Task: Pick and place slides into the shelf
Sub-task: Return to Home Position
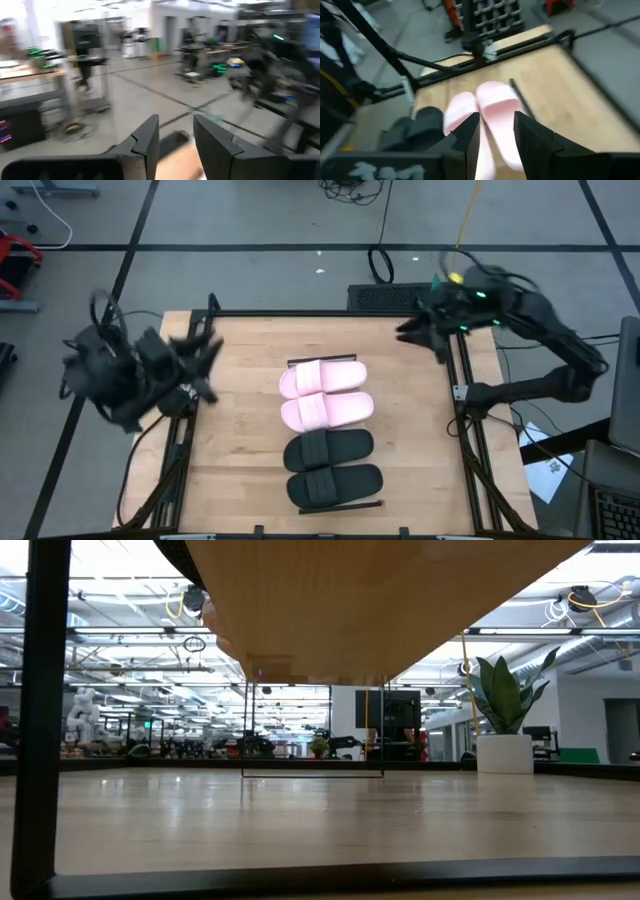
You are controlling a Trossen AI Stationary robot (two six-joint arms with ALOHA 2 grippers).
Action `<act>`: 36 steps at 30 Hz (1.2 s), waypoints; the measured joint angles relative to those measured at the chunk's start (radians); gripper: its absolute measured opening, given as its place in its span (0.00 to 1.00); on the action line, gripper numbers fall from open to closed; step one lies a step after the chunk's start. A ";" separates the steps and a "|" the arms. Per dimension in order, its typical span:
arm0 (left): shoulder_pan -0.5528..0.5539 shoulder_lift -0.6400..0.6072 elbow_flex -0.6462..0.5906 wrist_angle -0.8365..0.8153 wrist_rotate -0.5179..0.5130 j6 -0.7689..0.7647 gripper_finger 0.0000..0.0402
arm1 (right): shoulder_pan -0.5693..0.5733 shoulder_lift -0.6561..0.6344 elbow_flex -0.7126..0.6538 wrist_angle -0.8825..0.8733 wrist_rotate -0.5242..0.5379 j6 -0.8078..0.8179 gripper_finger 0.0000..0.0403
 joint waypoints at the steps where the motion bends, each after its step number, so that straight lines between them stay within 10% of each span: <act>1: -0.026 0.000 -0.013 -0.063 0.015 -0.074 0.30 | 0.016 -0.028 0.000 -0.018 0.032 -0.012 0.27; 6: -0.068 0.004 -0.110 -0.275 0.259 -0.481 0.30 | 0.101 -0.141 -0.031 -0.051 0.112 0.068 0.27; 12: -0.058 0.026 -0.259 -0.281 0.263 -0.824 0.30 | 0.227 -0.281 -0.291 0.057 0.075 0.186 0.27; 22: -0.140 0.027 -0.375 -0.277 0.463 -1.150 0.30 | 0.514 -0.559 -0.935 0.855 0.035 0.424 0.27; 36: -0.334 0.051 -0.553 -0.320 0.330 -1.430 0.30 | 0.764 -0.610 -1.191 1.151 0.421 0.323 0.27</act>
